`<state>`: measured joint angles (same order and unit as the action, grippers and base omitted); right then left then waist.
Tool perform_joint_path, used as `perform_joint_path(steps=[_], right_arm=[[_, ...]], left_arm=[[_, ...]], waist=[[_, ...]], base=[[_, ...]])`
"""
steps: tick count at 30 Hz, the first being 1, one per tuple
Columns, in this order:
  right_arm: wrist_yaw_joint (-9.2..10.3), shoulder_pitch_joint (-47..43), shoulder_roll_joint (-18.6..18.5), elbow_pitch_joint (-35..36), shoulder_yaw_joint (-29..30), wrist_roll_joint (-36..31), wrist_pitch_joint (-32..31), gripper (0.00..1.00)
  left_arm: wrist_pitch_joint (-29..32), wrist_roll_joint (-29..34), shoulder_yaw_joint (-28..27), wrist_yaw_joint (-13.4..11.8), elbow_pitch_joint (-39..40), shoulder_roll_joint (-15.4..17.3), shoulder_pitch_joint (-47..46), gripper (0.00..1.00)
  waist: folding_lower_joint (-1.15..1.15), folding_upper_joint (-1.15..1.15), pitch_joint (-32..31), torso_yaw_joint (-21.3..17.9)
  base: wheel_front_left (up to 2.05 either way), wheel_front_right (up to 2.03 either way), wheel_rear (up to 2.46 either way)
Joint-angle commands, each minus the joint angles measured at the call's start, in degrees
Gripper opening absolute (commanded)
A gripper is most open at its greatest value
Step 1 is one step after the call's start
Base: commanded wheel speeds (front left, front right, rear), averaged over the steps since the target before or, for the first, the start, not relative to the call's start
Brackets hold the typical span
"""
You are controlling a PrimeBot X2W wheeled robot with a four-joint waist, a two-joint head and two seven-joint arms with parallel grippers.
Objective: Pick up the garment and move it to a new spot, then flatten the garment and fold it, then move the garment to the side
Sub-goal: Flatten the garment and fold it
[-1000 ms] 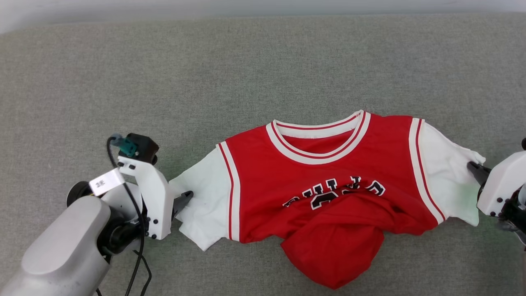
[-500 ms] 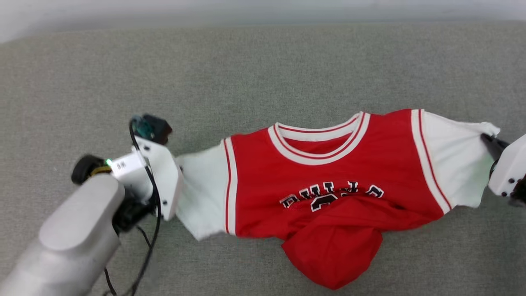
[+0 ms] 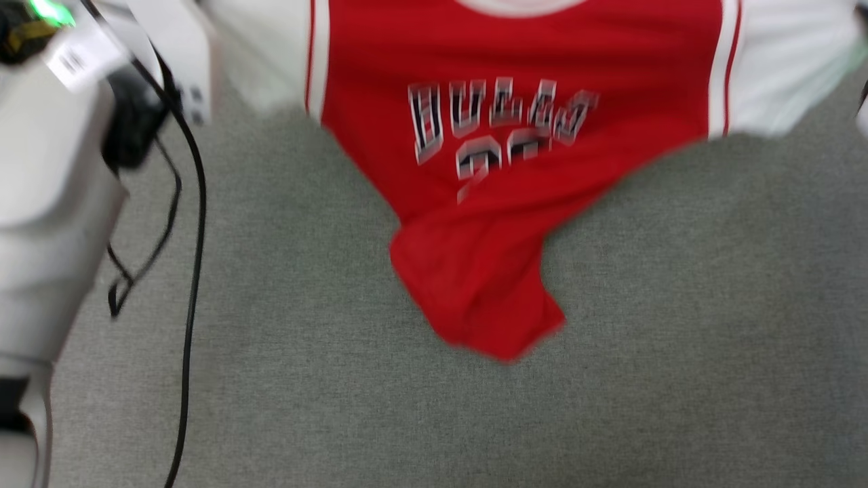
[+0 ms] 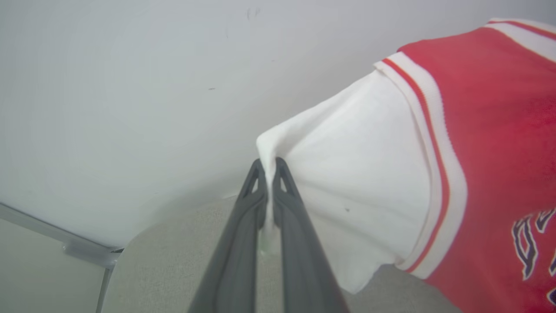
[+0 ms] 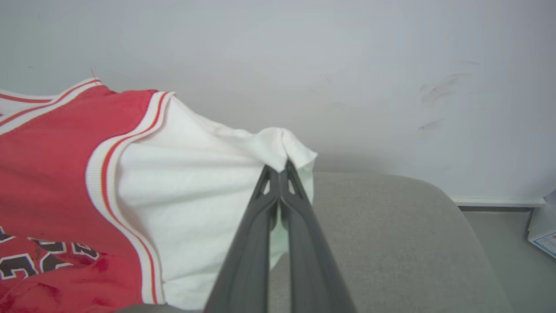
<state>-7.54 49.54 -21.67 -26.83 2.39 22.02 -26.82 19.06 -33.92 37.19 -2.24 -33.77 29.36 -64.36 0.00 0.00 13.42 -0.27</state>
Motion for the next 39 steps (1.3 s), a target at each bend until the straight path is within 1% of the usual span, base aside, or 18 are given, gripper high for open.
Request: perform_joint_path(steps=[1, 2, 3, 4, 5, 6, 10, 15, 21, 25, 28, 31, 35, 39], right_arm=[[0.1, 5.79, -1.54, -0.66, -0.98, -0.91, 1.48, 0.0], [0.1, 5.79, -1.54, -0.66, -0.98, -0.91, 1.48, 0.0], [0.1, 10.74, -1.54, -1.73, -1.61, -1.23, 2.98, 0.0], [0.1, 13.23, -1.73, -2.17, -1.81, -1.63, 4.0, 0.0], [0.1, 13.23, -1.73, -2.17, -1.81, -1.63, 4.0, 0.0], [0.1, 15.88, -2.05, -2.87, -1.76, -1.89, 4.81, 0.0], [0.1, 26.24, -2.34, -5.79, -2.39, -2.96, 8.16, 0.0], [0.09, 37.83, -2.41, -9.39, -4.57, -4.41, 12.48, 0.0], [0.09, 46.15, -1.87, -13.44, -9.3, -4.12, 16.16, 0.0], [0.09, 47.98, -1.17, -16.35, -12.41, -2.7, 18.4, 0.0], [0.1, 47.54, -1.43, -18.42, -14.59, -1.03, 19.85, 0.0], [0.09, 45.91, -1.39, -20.16, -16.86, 1.2, 20.84, 0.0], [0.09, 41.46, -1.53, -20.98, -19.7, 5.41, 22.25, 0.0], [0.09, 33.22, -1.54, -19.87, -22.72, 10.37, 23.82, 0.0]], left_arm=[[-2.69, 0.9, -1.39, -0.63, -1.91, -0.74, -4.98, 0.0], [-2.69, 0.9, -1.39, -0.63, -1.91, -0.74, -4.98, 0.0], [-5.43, 1.8, -2.37, -1.04, -3.63, -0.91, -9.47, 0.0], [-6.67, 1.96, -2.83, -1.06, -4.43, -1.19, -11.51, 0.0], [-6.67, 1.96, -2.83, -1.06, -4.43, -1.19, -11.51, 0.0], [-8.16, 2.59, -3.11, -1.07, -5.06, -1.33, -13.78, 0.0], [-12.94, 5.12, -3.39, -0.46, -7.79, -1.25, -22.02, 0.0], [-18.18, 7.17, -3.75, 0.24, -10.85, -1.25, -30.36, 0.0], [-23.38, 8.14, -3.6, 2.12, -15.18, -1.13, -35.92, 0.0], [-25.76, 7.03, -3.96, 3.47, -18.63, -2.16, -36.29, 0.0], [-26.75, 5.89, -4.15, 4.52, -21.64, -2.97, -34.61, 0.0], [-26.23, 3.84, -4.78, 6.14, -24.71, -3.95, -32.97, 0.0], [-25.4, 1.08, -5.13, 8.12, -27.92, -4.95, -28.83, 0.0], [-25.69, -2.48, -5.58, 9.26, -29.2, -5.85, -22.13, 0.0]], waist=[[0.0, 0.0, 2.51, 0.15], [0.0, 0.0, 2.51, 0.15], [0.0, 0.0, 4.14, 0.09], [0.0, 0.0, 4.92, 0.1], [0.0, 0.0, 4.92, 0.1], [0.0, 0.0, 5.68, 0.1], [0.0, 0.0, 8.7, 0.03], [0.0, 0.0, 13.07, -0.21], [0.0, 0.0, 18.83, -1.1], [0.0, 0.0, 21.96, -1.15], [0.0, 0.0, 22.69, -1.03], [0.0, 0.0, 22.72, -0.95], [0.0, 0.0, 21.41, -0.94], [0.0, 0.0, 18.46, -1.04]], base=[[0.0, 0.0, 0.0], [0.0, 0.0, 0.0], [0.0, 0.0, 0.0], [0.0, 0.0, 0.0], [0.0, 0.0, 0.0], [0.0, 0.0, 0.0], [0.0, 0.0, 0.0], [0.0, 0.0, 0.0], [0.0, 0.0, 0.0], [0.0, 0.0, 0.0], [0.0, 0.0, 0.0], [0.0, 0.0, 0.0], [0.0, 0.0, 0.0], [0.0, 0.0, 0.0]])
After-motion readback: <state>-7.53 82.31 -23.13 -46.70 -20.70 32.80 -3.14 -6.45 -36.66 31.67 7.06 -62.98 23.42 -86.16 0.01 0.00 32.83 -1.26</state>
